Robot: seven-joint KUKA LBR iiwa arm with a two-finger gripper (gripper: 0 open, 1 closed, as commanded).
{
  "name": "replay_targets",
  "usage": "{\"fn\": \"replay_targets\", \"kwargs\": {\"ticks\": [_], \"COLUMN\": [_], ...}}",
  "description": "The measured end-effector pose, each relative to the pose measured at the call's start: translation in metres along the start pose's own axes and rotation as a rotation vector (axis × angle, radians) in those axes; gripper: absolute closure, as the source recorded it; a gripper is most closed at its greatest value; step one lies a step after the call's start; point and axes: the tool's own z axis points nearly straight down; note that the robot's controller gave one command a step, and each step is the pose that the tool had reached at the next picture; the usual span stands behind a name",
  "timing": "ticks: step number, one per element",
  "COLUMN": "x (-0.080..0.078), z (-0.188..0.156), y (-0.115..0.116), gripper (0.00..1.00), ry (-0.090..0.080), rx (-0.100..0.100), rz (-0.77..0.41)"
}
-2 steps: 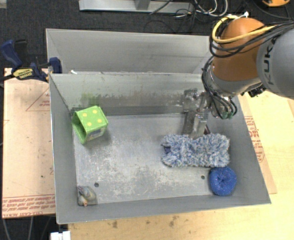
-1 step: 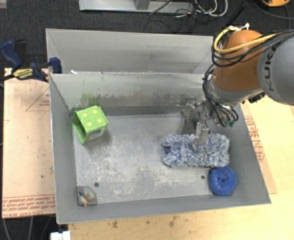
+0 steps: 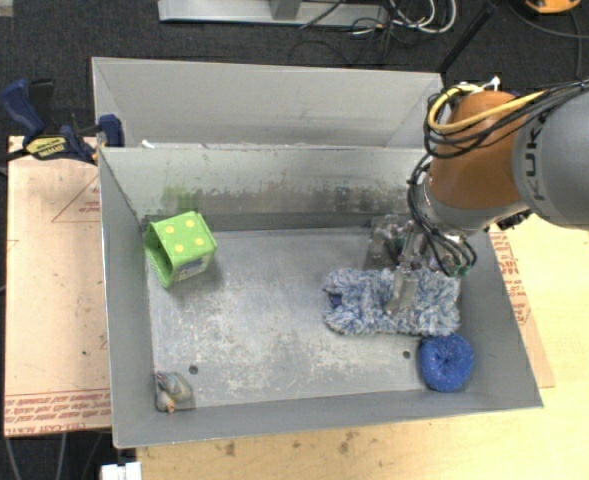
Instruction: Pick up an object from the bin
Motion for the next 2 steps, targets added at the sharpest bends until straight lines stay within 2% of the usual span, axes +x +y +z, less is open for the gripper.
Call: {"fn": "replay_targets", "kwargs": {"ticks": [1,2], "x": [0.0013,0.0013], "z": [0.0373,0.0373], "y": [0.0026,0.0027], "gripper": [1.00,1.00], "ry": [0.011,0.011], "rx": [-0.001,-0.001], "rz": [0.051,0.051]}}
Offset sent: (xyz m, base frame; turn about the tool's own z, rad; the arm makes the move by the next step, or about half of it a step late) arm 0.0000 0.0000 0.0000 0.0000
